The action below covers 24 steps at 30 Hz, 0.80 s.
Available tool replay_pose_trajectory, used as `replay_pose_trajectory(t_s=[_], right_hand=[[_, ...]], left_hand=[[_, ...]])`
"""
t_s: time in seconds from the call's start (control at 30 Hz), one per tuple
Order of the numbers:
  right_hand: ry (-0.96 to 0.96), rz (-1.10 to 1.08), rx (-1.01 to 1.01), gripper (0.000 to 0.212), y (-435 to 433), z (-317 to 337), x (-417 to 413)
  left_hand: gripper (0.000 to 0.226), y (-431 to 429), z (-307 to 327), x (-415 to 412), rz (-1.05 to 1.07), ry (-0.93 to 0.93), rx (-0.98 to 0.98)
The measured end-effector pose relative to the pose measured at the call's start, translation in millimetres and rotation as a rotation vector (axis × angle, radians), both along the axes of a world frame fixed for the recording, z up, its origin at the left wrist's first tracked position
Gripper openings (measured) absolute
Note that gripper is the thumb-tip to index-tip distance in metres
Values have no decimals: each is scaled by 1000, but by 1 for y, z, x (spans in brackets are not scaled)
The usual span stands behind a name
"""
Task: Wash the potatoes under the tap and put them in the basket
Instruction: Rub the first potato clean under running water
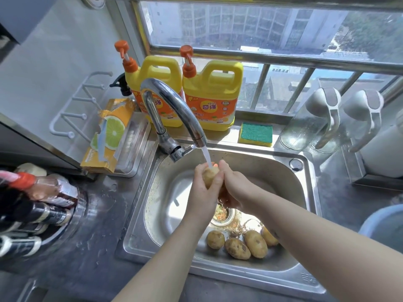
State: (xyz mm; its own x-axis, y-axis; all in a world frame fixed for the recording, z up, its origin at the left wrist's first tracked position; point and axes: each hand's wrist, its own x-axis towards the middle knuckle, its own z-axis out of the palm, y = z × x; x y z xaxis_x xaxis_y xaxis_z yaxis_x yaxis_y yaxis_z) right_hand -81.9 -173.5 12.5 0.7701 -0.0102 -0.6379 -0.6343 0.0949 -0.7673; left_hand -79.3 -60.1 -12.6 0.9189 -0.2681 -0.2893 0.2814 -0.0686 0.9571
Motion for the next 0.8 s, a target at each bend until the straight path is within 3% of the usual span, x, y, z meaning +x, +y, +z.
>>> replay_pose_trajectory(t_s=[0.1,0.2,0.3,0.4,0.47,0.53,0.63,0.7,0.8], right_hand=[[-95,114,-88,56,3,0,-5],[-233,211,-150,48,1,0,-8],[-328,332,-251,44,-7,-4,-12],[-353,436,-403,53,-10,-10,-16],[-387,404,-405,57,-7,-11,-13],[-462,287,-319,36,-2,-8,-8],[-426,169,-178,57,-1,4,1],[-371,223,-125,58,-5,4,-1],[-336,343,-152,40,-7,3,-4]], left_hand=[[40,-5,2,6,166,82,-83],[29,-13,8,19,325,265,-198],[31,-12,14,33,354,503,-301],[26,-8,10,40,347,634,-354],[33,-9,11,38,316,613,-357],[39,-9,13,32,247,527,-324],[36,-8,13,20,154,384,-256],[40,-3,10,19,136,343,-243],[46,3,12,24,205,383,-265]])
